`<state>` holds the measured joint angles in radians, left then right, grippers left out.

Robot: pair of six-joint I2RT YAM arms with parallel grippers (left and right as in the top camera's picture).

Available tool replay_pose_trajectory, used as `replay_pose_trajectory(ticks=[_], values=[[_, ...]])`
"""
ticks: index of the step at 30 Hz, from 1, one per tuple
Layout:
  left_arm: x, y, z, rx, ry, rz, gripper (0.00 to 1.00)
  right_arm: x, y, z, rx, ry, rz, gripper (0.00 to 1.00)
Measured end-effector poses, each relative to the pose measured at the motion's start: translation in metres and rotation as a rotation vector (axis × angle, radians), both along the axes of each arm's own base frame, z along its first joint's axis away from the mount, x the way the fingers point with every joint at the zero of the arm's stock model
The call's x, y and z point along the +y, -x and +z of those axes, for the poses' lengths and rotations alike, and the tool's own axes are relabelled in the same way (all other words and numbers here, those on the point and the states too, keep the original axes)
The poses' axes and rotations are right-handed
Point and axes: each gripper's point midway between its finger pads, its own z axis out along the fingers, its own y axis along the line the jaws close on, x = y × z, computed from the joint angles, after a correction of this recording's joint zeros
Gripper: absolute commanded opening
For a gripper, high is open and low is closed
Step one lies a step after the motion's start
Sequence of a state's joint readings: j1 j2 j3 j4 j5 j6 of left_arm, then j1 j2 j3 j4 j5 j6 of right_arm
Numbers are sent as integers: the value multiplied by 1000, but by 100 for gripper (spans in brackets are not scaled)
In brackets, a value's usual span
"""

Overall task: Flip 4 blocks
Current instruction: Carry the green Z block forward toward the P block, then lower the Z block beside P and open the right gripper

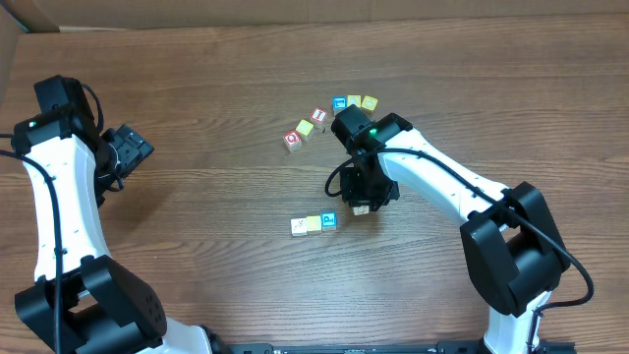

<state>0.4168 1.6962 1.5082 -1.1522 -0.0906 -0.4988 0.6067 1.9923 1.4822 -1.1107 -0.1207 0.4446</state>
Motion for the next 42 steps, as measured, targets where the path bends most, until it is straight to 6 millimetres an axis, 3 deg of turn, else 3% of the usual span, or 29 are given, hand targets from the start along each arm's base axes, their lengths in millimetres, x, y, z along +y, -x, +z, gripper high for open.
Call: replay_pose_trajectory(ticks=[9, 17, 22, 27, 36, 42], values=[[0, 0, 0, 0, 0, 0, 99, 3, 3, -4, 10, -10, -20, 24], [0, 0, 0, 0, 0, 0, 99, 18, 9, -3, 5, -37, -1, 24], [0, 0, 0, 0, 0, 0, 100, 21, 11, -3, 6, -37, 5, 51], [0, 0, 0, 0, 0, 0, 100, 21, 11, -3, 7, -37, 0, 55], [0, 0, 0, 0, 0, 0, 100, 12, 5, -2, 11, -40, -9, 41], [0, 0, 0, 0, 0, 0, 100, -37, -8, 16, 46, -16, -129, 4]])
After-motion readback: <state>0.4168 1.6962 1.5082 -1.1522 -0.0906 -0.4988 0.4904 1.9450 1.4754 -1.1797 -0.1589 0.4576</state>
